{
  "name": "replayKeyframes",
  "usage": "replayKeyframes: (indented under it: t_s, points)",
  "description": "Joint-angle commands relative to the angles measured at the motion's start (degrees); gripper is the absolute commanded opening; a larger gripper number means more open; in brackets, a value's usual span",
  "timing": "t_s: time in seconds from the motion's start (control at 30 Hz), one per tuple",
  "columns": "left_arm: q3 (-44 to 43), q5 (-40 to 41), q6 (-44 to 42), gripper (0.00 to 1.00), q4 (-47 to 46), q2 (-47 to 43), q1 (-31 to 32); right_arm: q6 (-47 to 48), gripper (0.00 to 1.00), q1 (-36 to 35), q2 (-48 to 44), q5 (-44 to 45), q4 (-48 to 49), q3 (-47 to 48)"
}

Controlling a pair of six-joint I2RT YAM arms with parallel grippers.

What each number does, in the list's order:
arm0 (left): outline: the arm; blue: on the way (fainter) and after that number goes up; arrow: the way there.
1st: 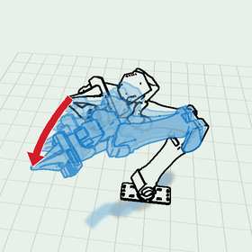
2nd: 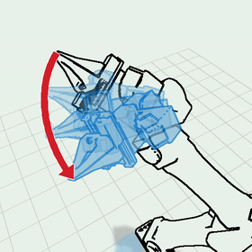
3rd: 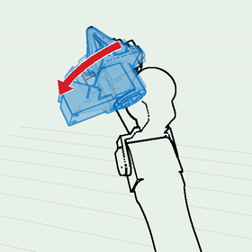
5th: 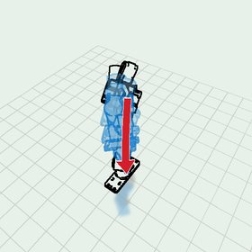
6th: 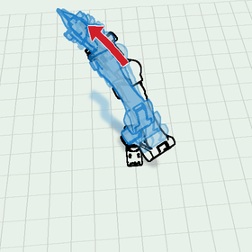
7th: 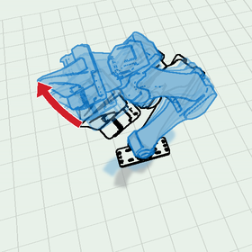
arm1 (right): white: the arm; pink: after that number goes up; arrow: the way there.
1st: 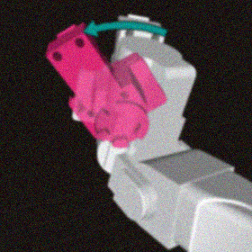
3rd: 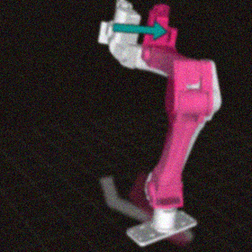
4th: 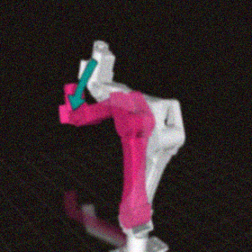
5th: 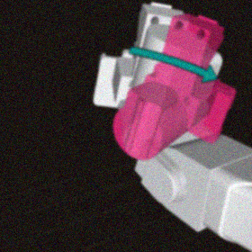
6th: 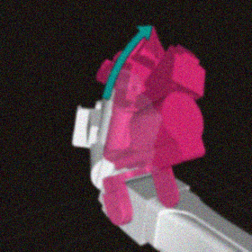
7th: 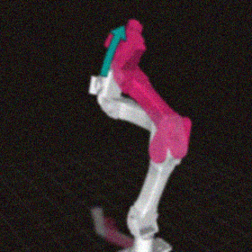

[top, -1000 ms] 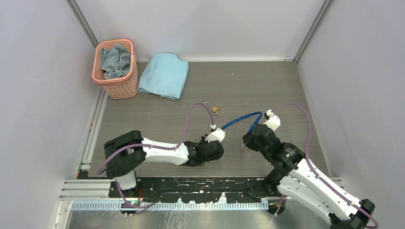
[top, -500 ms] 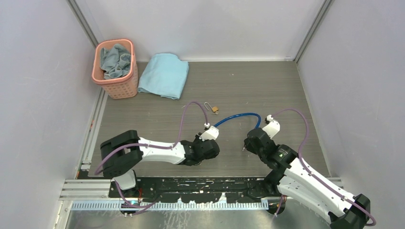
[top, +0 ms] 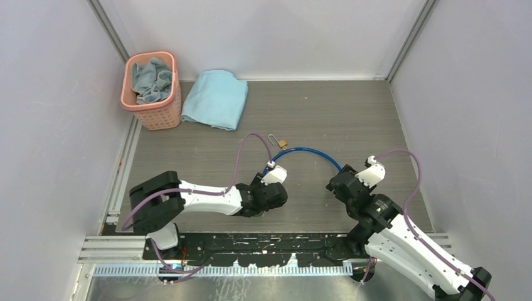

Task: Unlock with the key

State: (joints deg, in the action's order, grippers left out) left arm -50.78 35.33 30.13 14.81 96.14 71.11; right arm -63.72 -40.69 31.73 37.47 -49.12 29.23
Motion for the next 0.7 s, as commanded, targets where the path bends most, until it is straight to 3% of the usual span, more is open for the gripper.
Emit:
replayKeyframes:
  t_s: [0.0, 0.4, 0.67]
  points:
    - [-1.7, -1.9, 1.3, 0.56, 2.2, -3.1, -0.2, -2.5, 0.72, 0.1, -0.5, 5.0, -1.6, 3.5]
    - [-2.5, -4.9, 1.0, 0.93, 4.8, -13.5, -0.2, 0.2, 0.89, 0.1, 0.2, 9.3, -2.7, 8.3]
    - [-0.9, 0.6, -1.5, 0.96, 10.6, -24.3, -1.9, 9.5, 0.93, 0.1, 0.0, 12.6, 2.8, 11.0]
